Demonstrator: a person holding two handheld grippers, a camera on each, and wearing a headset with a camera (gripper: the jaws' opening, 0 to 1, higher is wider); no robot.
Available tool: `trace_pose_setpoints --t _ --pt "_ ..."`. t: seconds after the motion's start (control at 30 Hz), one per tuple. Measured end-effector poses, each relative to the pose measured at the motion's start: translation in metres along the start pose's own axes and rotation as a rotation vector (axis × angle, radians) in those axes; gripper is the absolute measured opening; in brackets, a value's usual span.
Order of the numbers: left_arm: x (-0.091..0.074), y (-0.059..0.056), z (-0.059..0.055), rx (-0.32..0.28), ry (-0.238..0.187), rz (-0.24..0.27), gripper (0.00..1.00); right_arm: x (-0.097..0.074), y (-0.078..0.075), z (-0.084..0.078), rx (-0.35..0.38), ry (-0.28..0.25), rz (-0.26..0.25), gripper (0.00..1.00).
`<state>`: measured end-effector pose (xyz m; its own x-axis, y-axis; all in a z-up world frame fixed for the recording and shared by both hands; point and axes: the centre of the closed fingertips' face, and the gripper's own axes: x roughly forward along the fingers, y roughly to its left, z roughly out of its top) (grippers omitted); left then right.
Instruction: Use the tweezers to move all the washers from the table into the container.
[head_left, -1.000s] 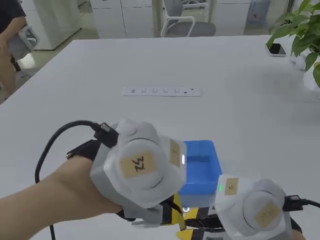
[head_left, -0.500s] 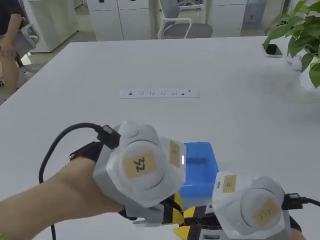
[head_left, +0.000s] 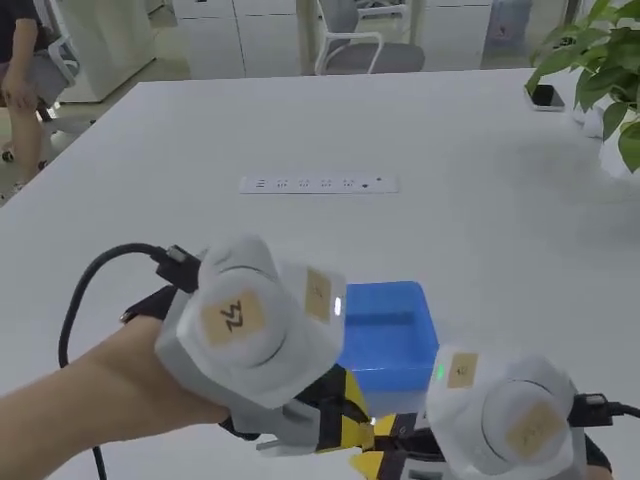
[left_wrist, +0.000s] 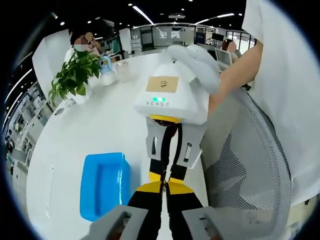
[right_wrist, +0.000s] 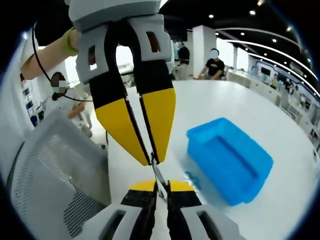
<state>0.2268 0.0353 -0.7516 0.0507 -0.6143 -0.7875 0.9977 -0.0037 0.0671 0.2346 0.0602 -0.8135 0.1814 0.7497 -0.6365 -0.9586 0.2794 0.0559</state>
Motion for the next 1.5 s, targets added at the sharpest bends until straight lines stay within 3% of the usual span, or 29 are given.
trace_pose_setpoints --t 0.17,0.4,0.6,0.63,0.67,0.73,0.77,0.87,1.03,1.07,1.13,1.17,1.23,1.3,1.37,1.43,1.5 --pt "0.002 -0.001 -0.003 0.038 0.031 -0.011 0.00 0.002 0.001 0.001 0.008 -0.012 -0.009 0.05" --pt "0.002 -0.002 -0.005 0.019 0.039 -0.046 0.00 0.008 0.003 0.000 0.039 -0.001 0.016 0.11" --pt "0.007 0.001 -0.005 -0.029 0.031 -0.057 0.00 0.008 0.000 -0.002 0.041 0.007 0.030 0.05" --pt "0.010 0.001 -0.006 -0.032 0.027 -0.058 0.00 0.009 0.000 -0.002 0.101 0.007 0.023 0.05" --pt "0.013 0.002 -0.004 -0.064 0.011 -0.042 0.00 0.010 -0.001 -0.001 0.074 0.005 0.017 0.05" --pt "0.016 0.002 0.004 -0.148 -0.068 -0.025 0.07 0.011 -0.004 0.000 0.060 0.018 -0.001 0.04" --pt "0.016 0.003 0.007 -0.176 -0.101 -0.005 0.14 0.011 -0.006 0.000 0.061 0.026 -0.009 0.03" --pt "0.006 0.006 0.010 -0.288 -0.212 0.074 0.24 0.009 -0.009 -0.002 0.091 0.018 -0.008 0.03" --pt "-0.017 0.003 0.004 -0.479 -0.385 0.215 0.32 0.006 -0.012 -0.003 0.137 -0.015 -0.015 0.02" --pt "-0.019 0.003 0.004 -0.494 -0.398 0.229 0.35 0.006 -0.013 -0.002 0.143 -0.019 -0.015 0.02" --pt "-0.029 0.003 -0.001 -0.576 -0.470 0.311 0.44 0.006 -0.015 -0.001 0.168 -0.034 -0.010 0.02" --pt "-0.034 0.002 -0.005 -0.623 -0.480 0.378 0.51 0.006 -0.017 -0.001 0.197 -0.045 -0.008 0.02" --pt "-0.043 0.001 -0.012 -0.639 -0.486 0.500 0.62 0.006 -0.022 0.000 0.245 -0.074 0.003 0.02" --pt "-0.047 -0.004 -0.020 -0.673 -0.484 0.592 0.73 0.005 -0.025 -0.001 0.308 -0.099 0.014 0.02" --pt "-0.050 -0.007 -0.029 -0.681 -0.472 0.665 0.79 0.004 -0.028 -0.003 0.319 -0.106 0.013 0.02" --pt "-0.052 -0.010 -0.041 -0.690 -0.431 0.739 0.81 0.005 -0.028 -0.003 0.329 -0.111 0.013 0.02" --pt "-0.059 -0.008 -0.046 -0.709 -0.457 0.808 0.86 0.005 -0.027 -0.002 0.329 -0.113 0.013 0.03"
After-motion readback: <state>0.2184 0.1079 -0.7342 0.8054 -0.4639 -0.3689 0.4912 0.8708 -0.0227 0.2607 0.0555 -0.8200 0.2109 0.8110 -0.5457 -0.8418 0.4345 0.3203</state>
